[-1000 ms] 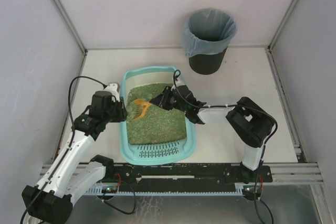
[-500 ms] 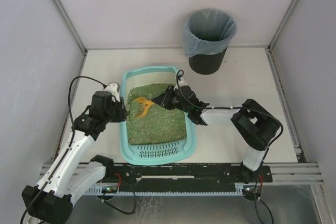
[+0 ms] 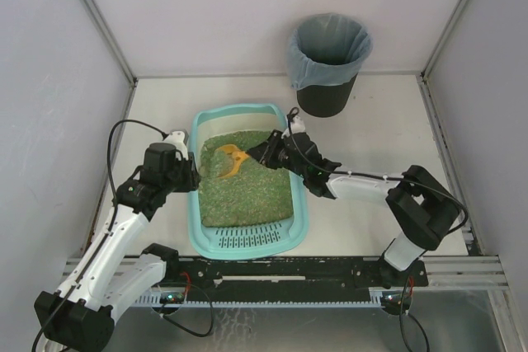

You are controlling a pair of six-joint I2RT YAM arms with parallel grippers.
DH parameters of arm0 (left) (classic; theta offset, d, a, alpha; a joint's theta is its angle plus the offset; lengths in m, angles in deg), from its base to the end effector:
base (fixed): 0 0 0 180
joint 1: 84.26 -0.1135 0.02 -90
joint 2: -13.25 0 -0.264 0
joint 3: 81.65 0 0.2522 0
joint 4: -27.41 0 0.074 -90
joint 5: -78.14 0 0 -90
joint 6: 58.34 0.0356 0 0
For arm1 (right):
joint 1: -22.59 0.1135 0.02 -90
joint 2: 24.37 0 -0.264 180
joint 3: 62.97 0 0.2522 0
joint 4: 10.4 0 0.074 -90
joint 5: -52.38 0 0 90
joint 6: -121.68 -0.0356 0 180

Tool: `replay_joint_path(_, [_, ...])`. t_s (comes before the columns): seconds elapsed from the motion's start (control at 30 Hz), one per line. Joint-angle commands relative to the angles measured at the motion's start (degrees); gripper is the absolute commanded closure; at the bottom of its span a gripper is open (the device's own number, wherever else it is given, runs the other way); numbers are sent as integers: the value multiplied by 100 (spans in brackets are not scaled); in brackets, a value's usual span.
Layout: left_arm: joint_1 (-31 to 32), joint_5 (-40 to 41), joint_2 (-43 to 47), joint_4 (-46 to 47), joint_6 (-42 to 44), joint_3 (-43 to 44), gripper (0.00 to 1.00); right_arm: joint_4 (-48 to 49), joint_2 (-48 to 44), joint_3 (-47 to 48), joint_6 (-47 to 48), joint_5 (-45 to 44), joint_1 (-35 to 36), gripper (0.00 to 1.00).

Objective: Clean the litter box

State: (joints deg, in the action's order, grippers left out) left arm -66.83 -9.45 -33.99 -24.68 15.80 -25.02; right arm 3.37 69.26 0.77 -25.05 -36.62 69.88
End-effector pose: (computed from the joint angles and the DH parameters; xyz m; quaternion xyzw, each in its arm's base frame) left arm 0.1627 -0.0495 0.2742 0.0041 0.9158 -0.0964 0.3898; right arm 0.2442 0.2654 0.2209 0.0605 0.7970 0.4779 0.3644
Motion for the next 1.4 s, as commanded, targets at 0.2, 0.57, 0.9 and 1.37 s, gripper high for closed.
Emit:
replay_joint_path(0.2, [0,-174,-2,212,62,-7,61,-994,-791,132,1095,-1192,214,100])
replay_joint_path(0.57, [-3,-150,-1,212,63,-10,61,-2518,-359,1646,4764,-4557,1621,100])
replay_joint_path(0.9, [0,-146,-20,203,57,-13,61,-1733,-275,1652,4315,-3111,1689,100])
replay_joint_path(1.37, [-2,-162,-22,206,64,-9,62,-1394,493,1648,1324,-468,623,100])
